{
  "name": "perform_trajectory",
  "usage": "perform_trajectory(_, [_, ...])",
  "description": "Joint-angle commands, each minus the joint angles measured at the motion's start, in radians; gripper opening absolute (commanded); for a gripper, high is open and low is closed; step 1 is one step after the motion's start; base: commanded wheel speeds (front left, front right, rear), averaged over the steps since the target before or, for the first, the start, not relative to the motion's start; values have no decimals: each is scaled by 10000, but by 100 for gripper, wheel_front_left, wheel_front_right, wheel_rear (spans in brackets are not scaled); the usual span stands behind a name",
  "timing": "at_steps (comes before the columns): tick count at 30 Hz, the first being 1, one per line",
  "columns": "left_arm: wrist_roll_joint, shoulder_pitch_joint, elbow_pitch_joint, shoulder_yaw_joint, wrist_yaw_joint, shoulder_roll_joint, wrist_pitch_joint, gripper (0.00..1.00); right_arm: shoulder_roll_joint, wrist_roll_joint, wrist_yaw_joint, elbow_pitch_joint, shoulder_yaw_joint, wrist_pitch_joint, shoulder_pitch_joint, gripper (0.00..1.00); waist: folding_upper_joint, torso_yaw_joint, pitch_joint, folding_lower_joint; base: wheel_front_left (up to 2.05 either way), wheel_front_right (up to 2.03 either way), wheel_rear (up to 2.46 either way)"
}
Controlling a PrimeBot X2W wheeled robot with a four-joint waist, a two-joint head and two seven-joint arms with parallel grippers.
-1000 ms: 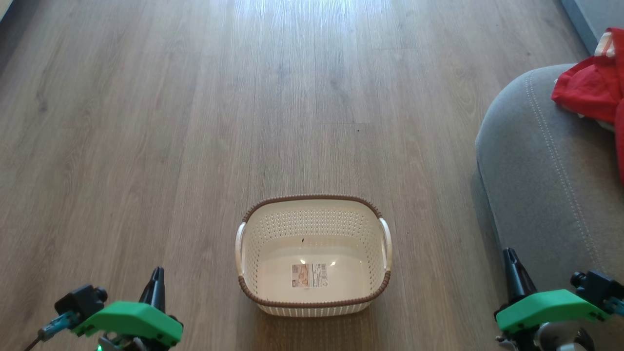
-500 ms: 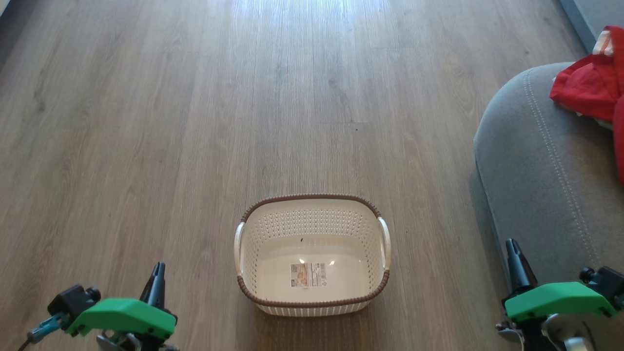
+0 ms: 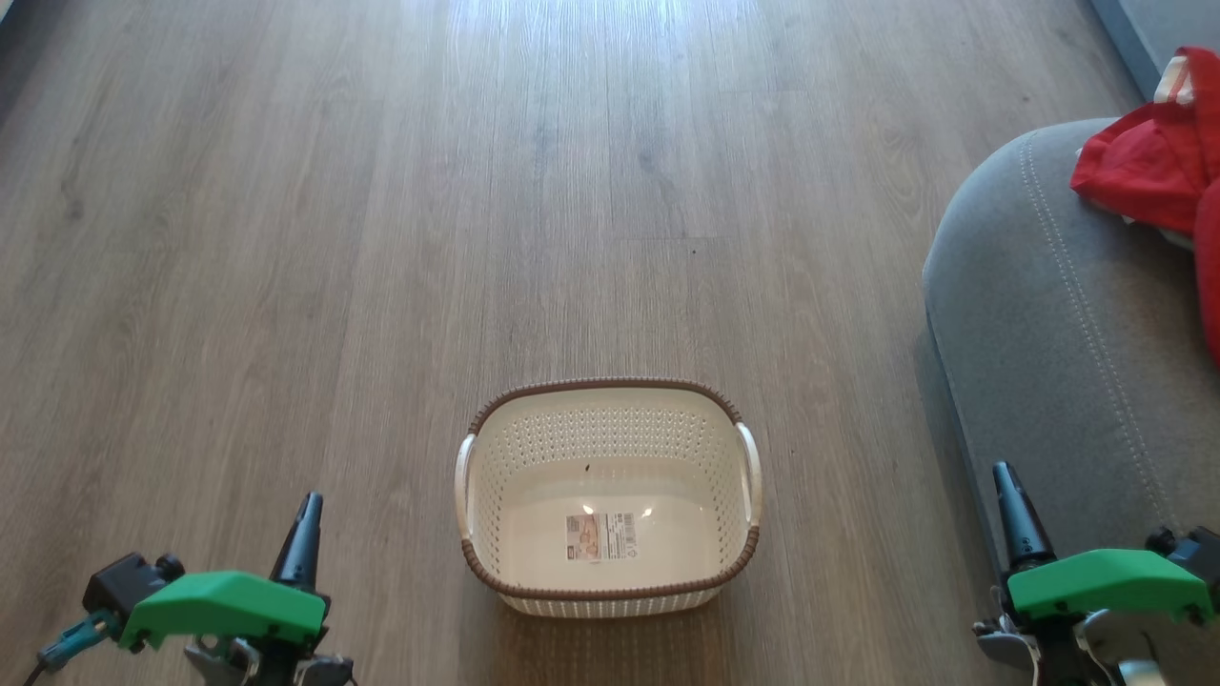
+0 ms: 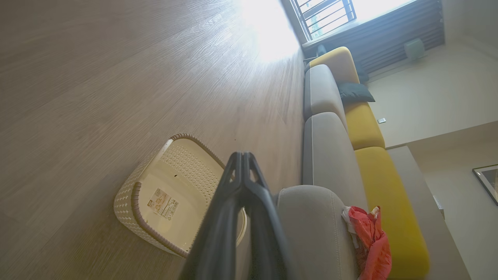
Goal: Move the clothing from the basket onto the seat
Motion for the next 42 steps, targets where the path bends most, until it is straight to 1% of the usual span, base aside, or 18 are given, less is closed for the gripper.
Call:
perform_trajectory(1, [-323, -543, -375, 356, -122, 7, 90, 0, -72, 386, 0, -405, 105, 106, -607, 0, 0, -6, 2, 0, 0, 0, 0])
perform_trajectory(42, [-4425, -852, -753, 1380, -1085, -425, 1238, 0, -86, 5330, -2, -946, -8, 1255, -941, 0, 0, -153, 53, 0, 0, 0, 0])
